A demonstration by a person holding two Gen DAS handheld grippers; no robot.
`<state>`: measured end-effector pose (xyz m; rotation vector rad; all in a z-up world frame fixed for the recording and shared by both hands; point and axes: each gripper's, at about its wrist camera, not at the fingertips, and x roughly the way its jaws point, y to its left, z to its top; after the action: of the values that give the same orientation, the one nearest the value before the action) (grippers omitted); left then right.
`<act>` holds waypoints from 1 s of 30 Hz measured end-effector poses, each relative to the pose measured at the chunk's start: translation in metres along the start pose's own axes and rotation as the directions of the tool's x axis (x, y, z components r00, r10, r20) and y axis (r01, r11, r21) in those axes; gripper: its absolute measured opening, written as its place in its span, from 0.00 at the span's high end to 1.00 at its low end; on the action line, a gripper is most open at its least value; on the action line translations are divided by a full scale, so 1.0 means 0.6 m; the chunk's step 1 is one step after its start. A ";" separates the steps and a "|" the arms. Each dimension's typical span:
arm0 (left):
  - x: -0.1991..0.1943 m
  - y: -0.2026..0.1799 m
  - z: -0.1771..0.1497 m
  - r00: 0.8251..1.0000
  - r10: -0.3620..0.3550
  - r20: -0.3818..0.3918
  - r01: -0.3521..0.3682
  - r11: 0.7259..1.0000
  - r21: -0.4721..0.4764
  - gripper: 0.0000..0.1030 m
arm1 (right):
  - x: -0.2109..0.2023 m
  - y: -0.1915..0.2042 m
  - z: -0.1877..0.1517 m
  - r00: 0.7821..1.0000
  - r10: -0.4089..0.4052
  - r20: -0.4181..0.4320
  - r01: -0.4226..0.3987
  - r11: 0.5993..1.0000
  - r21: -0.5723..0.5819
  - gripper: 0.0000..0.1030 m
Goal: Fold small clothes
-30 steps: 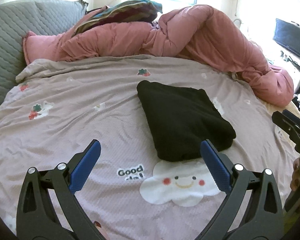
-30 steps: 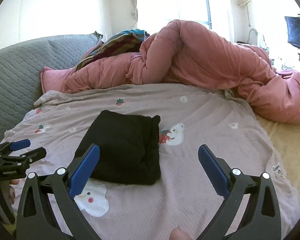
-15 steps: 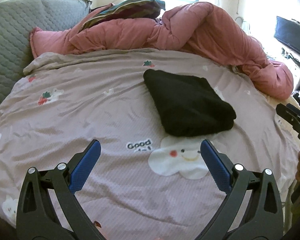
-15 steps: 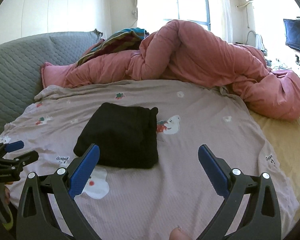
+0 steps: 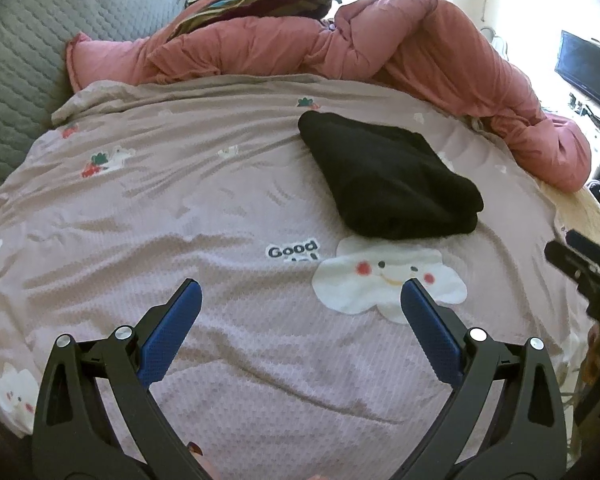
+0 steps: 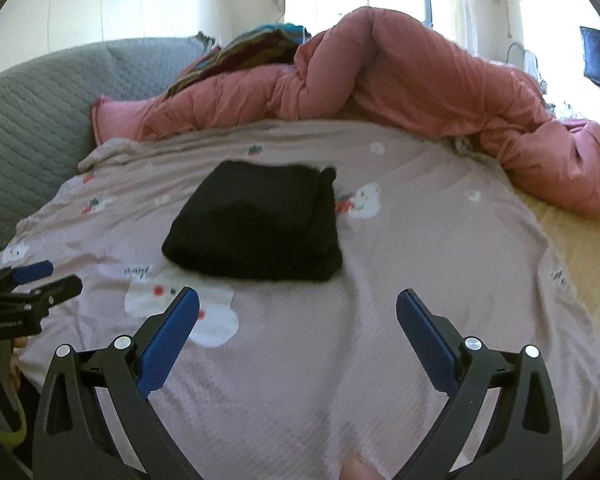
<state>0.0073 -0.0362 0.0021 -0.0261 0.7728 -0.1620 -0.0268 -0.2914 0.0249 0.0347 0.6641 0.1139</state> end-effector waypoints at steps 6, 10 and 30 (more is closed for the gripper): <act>0.011 0.008 -0.012 1.000 -0.002 -0.018 0.002 1.000 -0.022 0.09 | 0.018 0.014 -0.033 1.000 -0.008 -0.030 0.008 1.000 0.003 0.05; 0.015 0.012 -0.016 1.000 0.000 -0.026 -0.001 1.000 -0.030 0.09 | 0.028 0.017 -0.044 0.999 -0.015 -0.040 0.015 1.000 0.007 0.05; 0.013 0.005 -0.017 1.000 0.016 -0.025 -0.017 1.000 -0.014 0.09 | 0.027 0.006 -0.046 0.999 -0.019 -0.044 0.020 0.999 0.026 0.05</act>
<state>0.0063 -0.0338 -0.0106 -0.0310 0.7985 -0.1414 -0.0315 -0.2859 -0.0063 0.0516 0.7094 0.0875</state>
